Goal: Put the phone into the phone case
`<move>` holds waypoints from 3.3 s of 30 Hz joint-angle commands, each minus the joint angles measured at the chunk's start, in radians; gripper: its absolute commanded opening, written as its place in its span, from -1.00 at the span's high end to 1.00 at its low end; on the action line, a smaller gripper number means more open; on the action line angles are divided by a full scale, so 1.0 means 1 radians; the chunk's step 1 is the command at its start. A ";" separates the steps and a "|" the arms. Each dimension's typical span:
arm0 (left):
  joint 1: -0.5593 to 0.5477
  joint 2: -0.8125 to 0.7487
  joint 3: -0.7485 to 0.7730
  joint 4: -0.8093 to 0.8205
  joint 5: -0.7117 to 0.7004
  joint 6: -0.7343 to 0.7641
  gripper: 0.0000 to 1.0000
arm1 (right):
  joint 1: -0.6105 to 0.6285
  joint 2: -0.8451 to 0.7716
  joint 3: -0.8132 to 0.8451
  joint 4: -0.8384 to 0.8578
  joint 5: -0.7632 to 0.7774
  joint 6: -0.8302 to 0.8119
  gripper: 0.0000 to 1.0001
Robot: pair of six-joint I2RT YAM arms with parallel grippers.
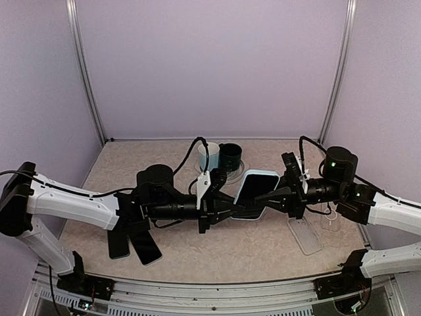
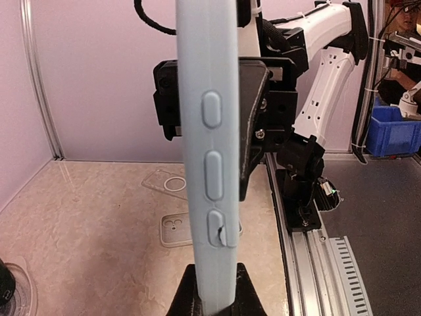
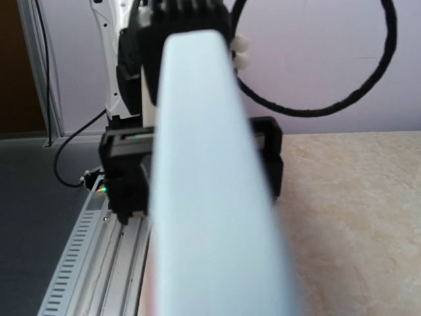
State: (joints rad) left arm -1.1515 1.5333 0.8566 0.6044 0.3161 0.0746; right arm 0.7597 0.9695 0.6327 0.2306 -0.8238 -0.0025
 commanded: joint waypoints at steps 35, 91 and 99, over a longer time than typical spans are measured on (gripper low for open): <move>0.074 -0.008 0.014 -0.028 -0.844 -0.091 -0.98 | -0.135 0.324 0.162 -0.267 0.231 0.330 1.00; 0.140 0.204 0.132 -0.420 -0.818 -0.420 -0.76 | -0.228 0.555 0.370 -0.886 0.853 0.351 -0.18; 0.147 0.154 0.132 -0.459 -0.897 -0.409 -0.98 | -0.119 0.449 0.201 -0.988 0.876 0.511 -0.31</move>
State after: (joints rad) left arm -1.0111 1.7298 0.9859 0.1837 -0.5220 -0.3496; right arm 0.5606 1.4250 0.9020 -0.6544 0.0097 0.4091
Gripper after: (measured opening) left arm 0.986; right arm 0.660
